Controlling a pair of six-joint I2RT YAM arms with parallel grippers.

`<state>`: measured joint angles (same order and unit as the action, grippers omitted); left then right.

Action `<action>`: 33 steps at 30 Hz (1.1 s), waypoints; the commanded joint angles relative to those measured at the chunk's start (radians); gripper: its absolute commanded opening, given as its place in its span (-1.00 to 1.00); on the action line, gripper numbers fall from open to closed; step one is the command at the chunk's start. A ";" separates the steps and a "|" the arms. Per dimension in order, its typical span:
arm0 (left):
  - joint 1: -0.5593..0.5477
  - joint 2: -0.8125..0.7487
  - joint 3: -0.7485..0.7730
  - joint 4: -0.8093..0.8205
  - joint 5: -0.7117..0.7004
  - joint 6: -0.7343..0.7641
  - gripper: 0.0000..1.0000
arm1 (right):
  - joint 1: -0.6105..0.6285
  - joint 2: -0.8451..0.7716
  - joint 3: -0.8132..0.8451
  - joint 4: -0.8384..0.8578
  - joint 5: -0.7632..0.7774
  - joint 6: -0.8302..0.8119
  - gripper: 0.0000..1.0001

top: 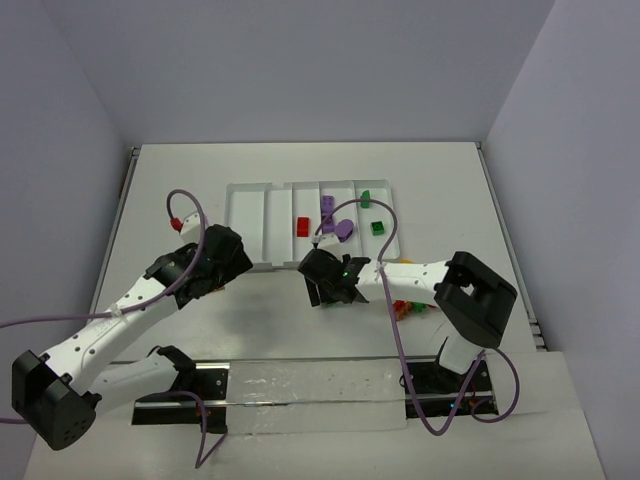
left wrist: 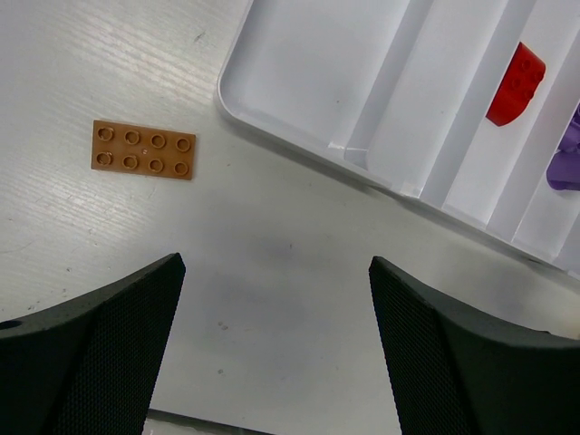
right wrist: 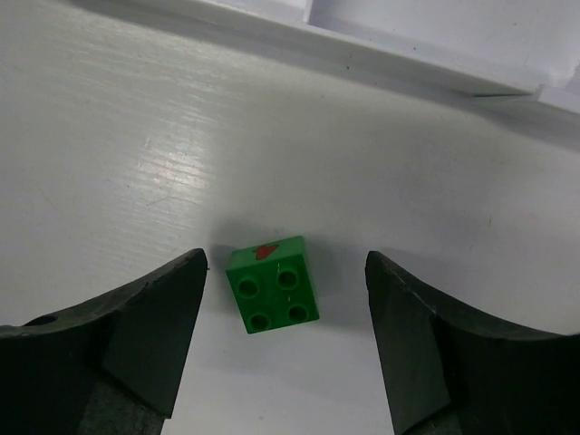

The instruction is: Sort the legos into containers by color

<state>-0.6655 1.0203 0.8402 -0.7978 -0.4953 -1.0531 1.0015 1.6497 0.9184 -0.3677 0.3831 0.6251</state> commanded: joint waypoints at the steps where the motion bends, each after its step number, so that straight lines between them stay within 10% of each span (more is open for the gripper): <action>1: 0.004 -0.031 0.037 0.013 -0.031 -0.001 0.81 | 0.012 -0.022 0.020 -0.015 0.029 0.017 0.58; 21: 0.006 -0.017 0.039 0.023 -0.009 0.016 0.81 | 0.025 -0.073 -0.015 -0.014 -0.018 -0.020 -0.41; 33: 0.035 -0.014 0.130 -0.002 0.036 0.039 0.82 | -0.173 -0.385 0.005 -0.057 0.061 -0.114 -0.38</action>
<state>-0.6620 1.0176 0.9139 -0.8061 -0.4841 -1.0381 0.9230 1.3466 0.8982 -0.4227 0.3872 0.5618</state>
